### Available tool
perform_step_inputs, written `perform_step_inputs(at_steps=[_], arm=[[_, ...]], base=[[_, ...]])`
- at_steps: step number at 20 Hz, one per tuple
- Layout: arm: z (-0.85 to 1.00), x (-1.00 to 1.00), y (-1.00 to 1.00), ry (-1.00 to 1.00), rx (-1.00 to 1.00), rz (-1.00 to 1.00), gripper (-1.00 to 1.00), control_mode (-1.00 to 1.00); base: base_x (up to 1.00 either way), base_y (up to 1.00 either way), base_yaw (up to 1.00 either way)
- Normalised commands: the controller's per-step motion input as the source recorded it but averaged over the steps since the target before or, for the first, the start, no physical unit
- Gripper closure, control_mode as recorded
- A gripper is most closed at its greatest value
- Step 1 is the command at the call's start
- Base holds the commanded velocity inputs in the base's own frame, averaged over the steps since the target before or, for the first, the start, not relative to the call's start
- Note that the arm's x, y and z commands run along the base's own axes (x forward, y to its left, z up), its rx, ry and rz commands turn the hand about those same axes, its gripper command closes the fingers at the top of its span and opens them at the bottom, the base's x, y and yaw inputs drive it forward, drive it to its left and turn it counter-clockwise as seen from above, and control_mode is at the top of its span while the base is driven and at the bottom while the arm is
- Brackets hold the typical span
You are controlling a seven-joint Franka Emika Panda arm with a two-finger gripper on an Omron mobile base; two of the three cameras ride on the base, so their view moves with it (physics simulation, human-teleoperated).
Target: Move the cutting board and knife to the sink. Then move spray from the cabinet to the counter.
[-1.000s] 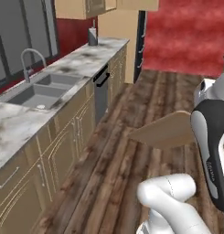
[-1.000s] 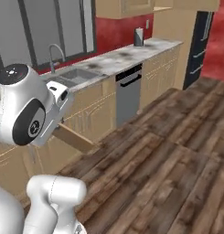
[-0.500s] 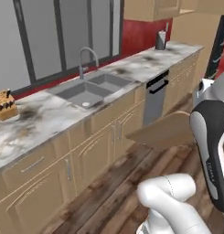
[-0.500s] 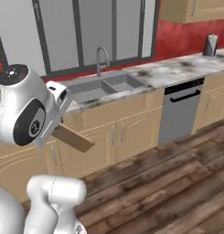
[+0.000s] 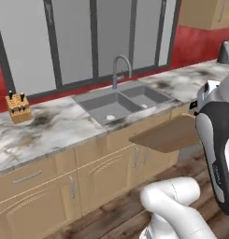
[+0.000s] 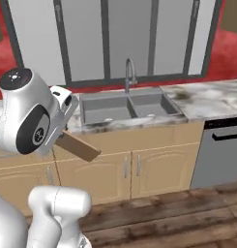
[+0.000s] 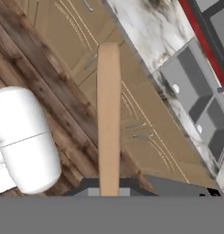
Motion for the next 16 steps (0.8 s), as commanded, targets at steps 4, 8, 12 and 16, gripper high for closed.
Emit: perform_step_inputs(at_steps=[4, 8, 12, 16], arm=[[0.00, 0.00, 0.00, 0.00, 0.00, 0.00, 1.00, 1.00], [0.00, 0.00, 0.00, 0.00, 0.00, 0.00, 1.00, 1.00], [0.00, 0.00, 0.00, 0.00, 0.00, 0.00, 1.00, 1.00], [0.00, 0.00, 0.00, 0.00, 0.00, 0.00, 1.00, 1.00]], base=[[0.93, -0.55, 0.55], [0.85, -0.57, 0.54], [0.58, -0.57, 0.50], [0.05, -0.34, 0.19]])
